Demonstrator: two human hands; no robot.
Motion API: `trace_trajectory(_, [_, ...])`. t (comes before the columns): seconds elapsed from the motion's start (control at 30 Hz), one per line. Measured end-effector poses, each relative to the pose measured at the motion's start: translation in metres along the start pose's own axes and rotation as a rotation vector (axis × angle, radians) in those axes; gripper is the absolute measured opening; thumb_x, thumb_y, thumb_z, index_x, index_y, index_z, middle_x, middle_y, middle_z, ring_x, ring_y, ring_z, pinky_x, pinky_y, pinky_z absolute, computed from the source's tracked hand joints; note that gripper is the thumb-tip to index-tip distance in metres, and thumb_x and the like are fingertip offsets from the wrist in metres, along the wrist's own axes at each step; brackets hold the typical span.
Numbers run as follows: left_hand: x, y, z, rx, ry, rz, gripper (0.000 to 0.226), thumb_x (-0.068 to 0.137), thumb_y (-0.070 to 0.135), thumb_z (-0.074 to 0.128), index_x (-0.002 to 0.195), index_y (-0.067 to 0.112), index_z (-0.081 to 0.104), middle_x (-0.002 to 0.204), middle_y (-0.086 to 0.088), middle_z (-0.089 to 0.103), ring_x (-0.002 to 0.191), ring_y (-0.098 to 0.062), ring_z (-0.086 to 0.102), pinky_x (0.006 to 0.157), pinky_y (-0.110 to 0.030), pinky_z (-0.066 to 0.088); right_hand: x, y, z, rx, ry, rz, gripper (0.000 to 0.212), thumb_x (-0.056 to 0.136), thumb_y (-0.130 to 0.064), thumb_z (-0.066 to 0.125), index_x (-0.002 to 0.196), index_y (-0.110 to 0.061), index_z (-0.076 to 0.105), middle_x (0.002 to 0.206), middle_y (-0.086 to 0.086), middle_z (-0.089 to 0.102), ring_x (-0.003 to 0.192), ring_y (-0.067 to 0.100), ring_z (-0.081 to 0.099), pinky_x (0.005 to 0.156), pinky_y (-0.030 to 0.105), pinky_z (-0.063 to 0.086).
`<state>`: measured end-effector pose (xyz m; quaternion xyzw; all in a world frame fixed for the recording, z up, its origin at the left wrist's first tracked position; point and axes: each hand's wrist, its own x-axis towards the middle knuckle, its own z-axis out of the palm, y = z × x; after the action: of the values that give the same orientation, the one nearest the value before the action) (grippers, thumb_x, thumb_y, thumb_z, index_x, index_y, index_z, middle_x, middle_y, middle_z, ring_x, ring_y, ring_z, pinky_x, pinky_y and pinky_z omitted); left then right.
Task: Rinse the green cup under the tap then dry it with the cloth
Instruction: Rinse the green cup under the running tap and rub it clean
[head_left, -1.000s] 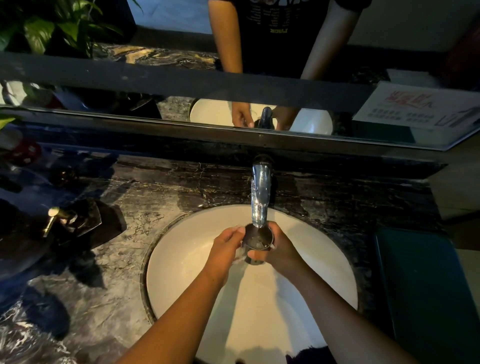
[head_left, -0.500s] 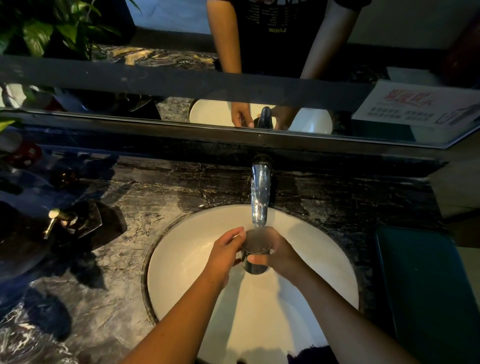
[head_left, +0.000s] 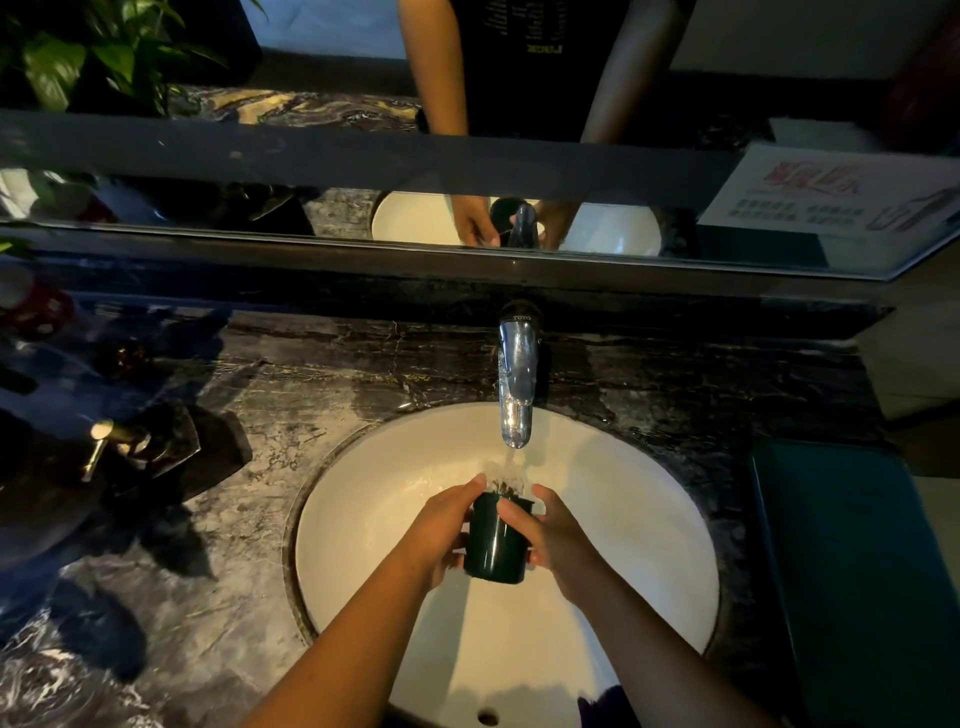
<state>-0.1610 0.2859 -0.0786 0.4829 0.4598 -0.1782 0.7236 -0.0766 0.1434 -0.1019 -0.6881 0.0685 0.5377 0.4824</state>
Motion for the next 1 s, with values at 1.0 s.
trace_trajectory(1.0, [-0.062,-0.041,0.004,-0.038,-0.073,-0.059,0.053,0.097,0.061,0.051,0.12,0.016,0.064,0.116,-0.018,0.069,0.098,-0.035,0.075,0.088,-0.052,0.061,-0.053,0.043,0.009,-0.052,0.003,-0.028,0.101,0.054,-0.09,0.071,0.12,-0.013,0.065,0.11,0.011,0.078,0.101,0.028,0.076,0.095,0.051,0.06])
